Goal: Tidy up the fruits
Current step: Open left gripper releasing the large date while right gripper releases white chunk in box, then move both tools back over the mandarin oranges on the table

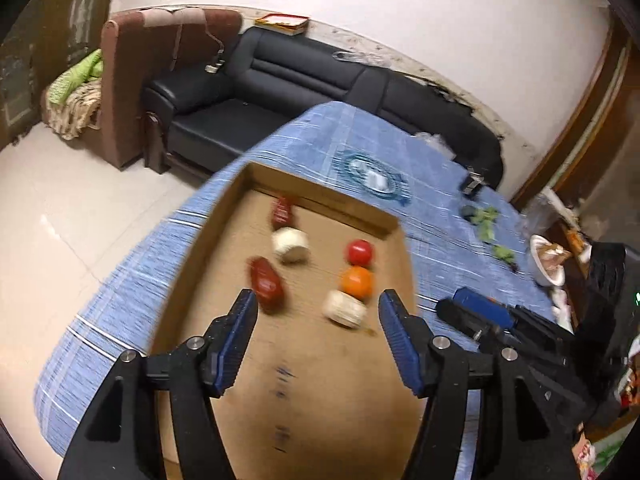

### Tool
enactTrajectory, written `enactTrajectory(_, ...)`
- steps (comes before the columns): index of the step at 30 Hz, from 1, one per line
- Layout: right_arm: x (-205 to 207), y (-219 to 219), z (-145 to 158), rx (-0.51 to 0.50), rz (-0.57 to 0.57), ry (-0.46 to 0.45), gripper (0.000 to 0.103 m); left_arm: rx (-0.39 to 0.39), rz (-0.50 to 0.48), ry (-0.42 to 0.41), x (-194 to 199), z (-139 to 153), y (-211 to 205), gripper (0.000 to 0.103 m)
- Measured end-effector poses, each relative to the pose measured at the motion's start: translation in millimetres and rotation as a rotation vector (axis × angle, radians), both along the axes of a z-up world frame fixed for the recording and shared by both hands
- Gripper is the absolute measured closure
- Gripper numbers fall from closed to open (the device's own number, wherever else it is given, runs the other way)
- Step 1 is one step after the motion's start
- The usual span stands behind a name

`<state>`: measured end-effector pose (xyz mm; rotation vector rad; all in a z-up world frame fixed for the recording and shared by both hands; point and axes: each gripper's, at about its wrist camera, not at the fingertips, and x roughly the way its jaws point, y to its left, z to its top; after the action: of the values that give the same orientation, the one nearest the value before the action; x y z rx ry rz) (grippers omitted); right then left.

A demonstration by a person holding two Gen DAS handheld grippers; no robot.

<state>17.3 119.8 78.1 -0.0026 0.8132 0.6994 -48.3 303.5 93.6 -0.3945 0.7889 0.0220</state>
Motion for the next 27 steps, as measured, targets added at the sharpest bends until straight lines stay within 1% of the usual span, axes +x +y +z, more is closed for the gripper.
enactTrajectory(5, -4.7, -76.8, 12.6, 0.031, -0.133, -0.019, 0.057, -0.046, -0.094, -0.023, -11.6, 0.1, -46.5, 0.039)
enactTrajectory(7, -0.9, -115.6, 10.2, 0.023, -0.232, -0.019, 0.057, -0.052, -0.133, -0.019, -13.0, -3.3, -65.9, 0.039)
enactTrajectory(8, 0.9, -126.7, 8.9, 0.019, -0.265, -0.015, 0.057, -0.052, -0.151, -0.014, -13.5, -6.1, -75.9, 0.039)
enactTrajectory(9, 3.8, -143.5, 4.9, 0.021, -0.310, -0.001, 0.057, -0.051, -0.167, -0.009, -13.3, -8.6, -84.3, 0.039)
enactTrajectory(12, 12.8, -176.2, -9.1, 0.042, -0.387, 0.053, 0.057, -0.044, -0.212, 0.016, -11.5, -16.9, -109.5, 0.039)
enactTrajectory(16, 23.6, -186.5, -25.1, 0.018, -0.403, 0.076, 0.057, -0.032, -0.230, 0.033, -12.1, -21.6, -122.0, 0.039)
enactTrajectory(18, 29.2, -184.1, -30.6, -0.001, -0.402, 0.076, 0.057, -0.014, -0.231, 0.036, -11.5, -22.8, -126.0, 0.039)
enactTrajectory(22, 47.7, -169.4, -39.1, -0.039, -0.412, 0.067, 0.057, -0.006, -0.237, 0.043, -10.7, -26.0, -129.9, 0.039)
enactTrajectory(25, 68.3, -156.5, -50.0, -0.057, -0.408, 0.093, 0.057, -0.008, -0.245, 0.052, -8.1, -29.1, -135.1, 0.039)
enactTrajectory(27, 76.8, -147.1, -58.8, -0.067, -0.372, 0.129, 0.057, -0.005, -0.252, 0.058, -7.3, -31.1, -137.8, 0.039)
